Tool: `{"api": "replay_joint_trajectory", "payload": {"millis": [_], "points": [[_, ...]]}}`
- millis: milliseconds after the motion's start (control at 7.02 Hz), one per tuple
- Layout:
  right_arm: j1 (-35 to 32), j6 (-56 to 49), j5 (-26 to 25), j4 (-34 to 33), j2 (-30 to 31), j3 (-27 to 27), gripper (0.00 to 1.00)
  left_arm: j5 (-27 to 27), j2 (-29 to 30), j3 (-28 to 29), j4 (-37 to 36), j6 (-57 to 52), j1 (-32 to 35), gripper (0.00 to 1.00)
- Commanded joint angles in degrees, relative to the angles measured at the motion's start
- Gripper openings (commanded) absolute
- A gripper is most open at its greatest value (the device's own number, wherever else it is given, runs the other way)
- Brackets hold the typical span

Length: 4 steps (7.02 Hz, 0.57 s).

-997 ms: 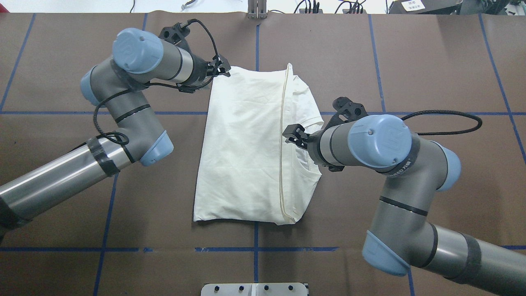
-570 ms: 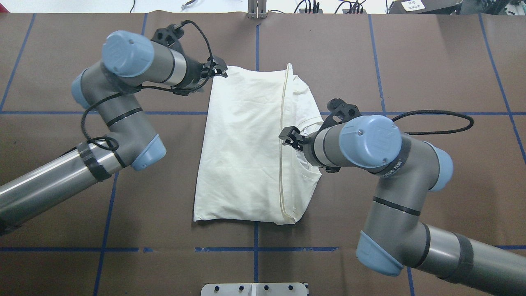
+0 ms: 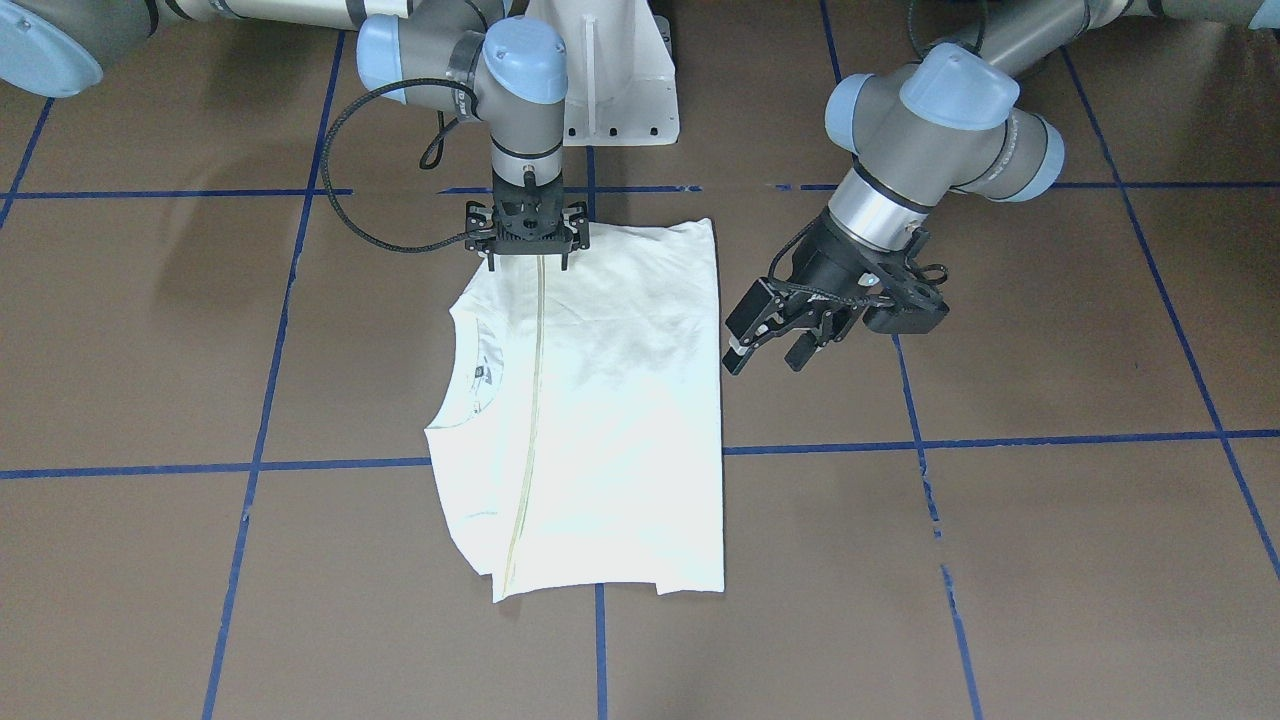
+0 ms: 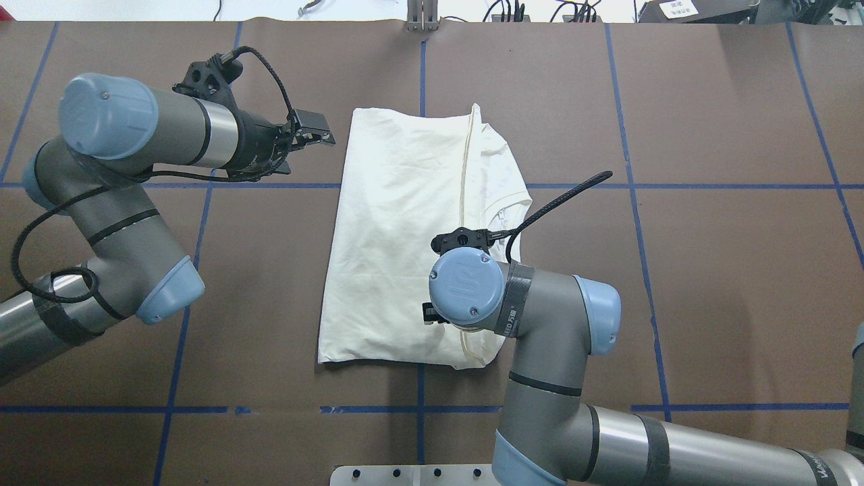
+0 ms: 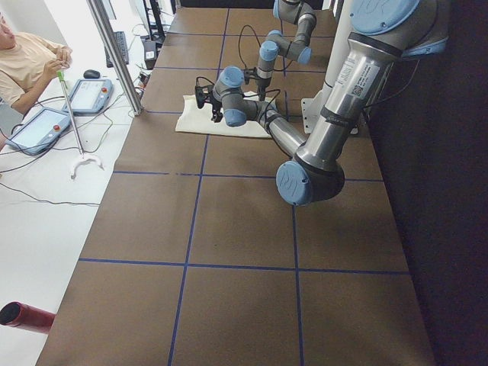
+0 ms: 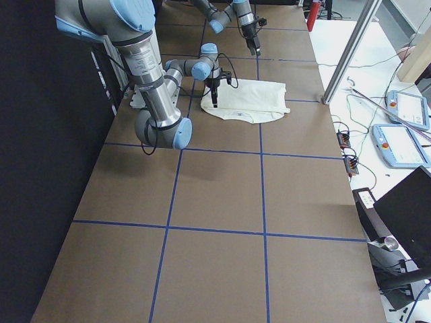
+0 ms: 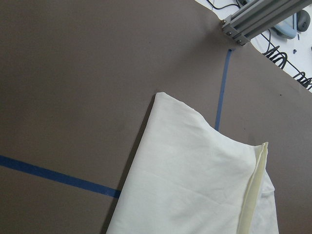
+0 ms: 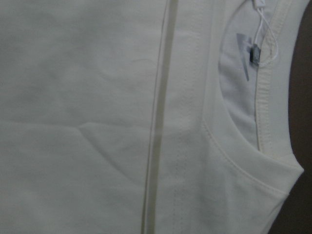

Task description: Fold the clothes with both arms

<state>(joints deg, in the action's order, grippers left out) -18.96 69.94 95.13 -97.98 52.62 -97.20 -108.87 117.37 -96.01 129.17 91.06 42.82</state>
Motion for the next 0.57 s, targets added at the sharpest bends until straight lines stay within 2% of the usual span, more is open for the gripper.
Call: {"api": "replay_joint_trajectory", "payload": {"millis": [0, 142, 427], "points": [[0.50, -1.65, -0.21, -2.57, 0.02, 0.17, 1.00, -2.67, -0.04, -0.32, -0.05, -0.36, 0.07, 1.00], [0.94, -1.65, -0.21, -2.66, 0.98, 0.08, 1.00, -1.79, -0.04, -0.41, -0.14, -0.18, 0.25, 1.00], [-0.19, -4.96, -0.12, -3.62, 6.49, -4.46, 1.00, -0.64, 0.57, -1.10, -2.67, -0.09, 0.16, 1.00]]}}
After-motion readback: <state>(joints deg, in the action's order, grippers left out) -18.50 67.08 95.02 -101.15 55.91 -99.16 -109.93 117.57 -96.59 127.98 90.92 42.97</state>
